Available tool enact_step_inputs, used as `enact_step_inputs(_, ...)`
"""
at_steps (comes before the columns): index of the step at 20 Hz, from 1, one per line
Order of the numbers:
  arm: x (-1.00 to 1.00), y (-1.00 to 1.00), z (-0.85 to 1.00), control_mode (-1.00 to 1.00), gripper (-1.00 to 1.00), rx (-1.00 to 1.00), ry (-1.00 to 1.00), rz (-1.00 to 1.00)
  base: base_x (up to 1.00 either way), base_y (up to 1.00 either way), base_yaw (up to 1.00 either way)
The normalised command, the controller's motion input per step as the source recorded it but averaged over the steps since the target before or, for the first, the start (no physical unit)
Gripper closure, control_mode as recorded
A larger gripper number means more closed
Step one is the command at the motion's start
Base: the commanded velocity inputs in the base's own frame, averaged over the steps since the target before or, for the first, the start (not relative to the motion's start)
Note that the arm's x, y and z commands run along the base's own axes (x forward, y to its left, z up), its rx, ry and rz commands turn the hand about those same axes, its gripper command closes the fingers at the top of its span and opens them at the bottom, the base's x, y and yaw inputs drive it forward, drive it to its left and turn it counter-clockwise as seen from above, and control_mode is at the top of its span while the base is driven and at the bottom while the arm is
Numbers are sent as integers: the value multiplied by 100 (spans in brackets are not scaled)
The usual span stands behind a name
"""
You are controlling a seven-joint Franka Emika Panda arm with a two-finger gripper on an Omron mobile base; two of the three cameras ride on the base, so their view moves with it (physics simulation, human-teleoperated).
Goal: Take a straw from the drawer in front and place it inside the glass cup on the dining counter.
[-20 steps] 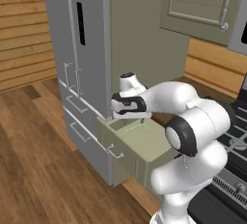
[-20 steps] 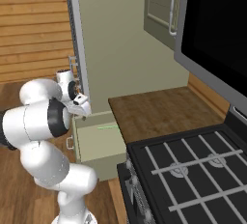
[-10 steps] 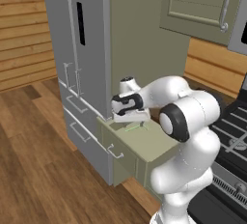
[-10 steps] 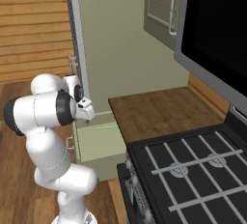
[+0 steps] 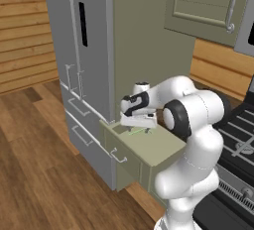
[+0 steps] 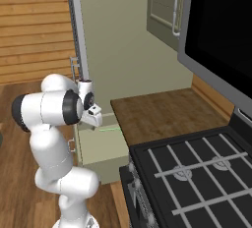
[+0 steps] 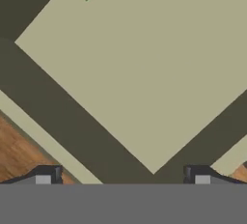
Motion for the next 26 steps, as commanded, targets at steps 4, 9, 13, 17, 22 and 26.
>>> enact_step_inputs(4,11,-1,-23,-100,-100,12,1,0,0,0,0)
enact_step_inputs(9,0,0,-33,-100,-100,4,0,0,0,0,0)
enact_step_inputs(13,1,0,-28,-100,-100,0,0,0,0,0,0)
enact_step_inputs(17,0,0,-25,-100,-100,0,0,-3,0,0,0)
enact_step_inputs(22,9,0,-27,-100,-100,0,0,-9,0,0,0)
enact_step_inputs(26,2,0,-27,-100,-100,0,0,-8,0,0,0)
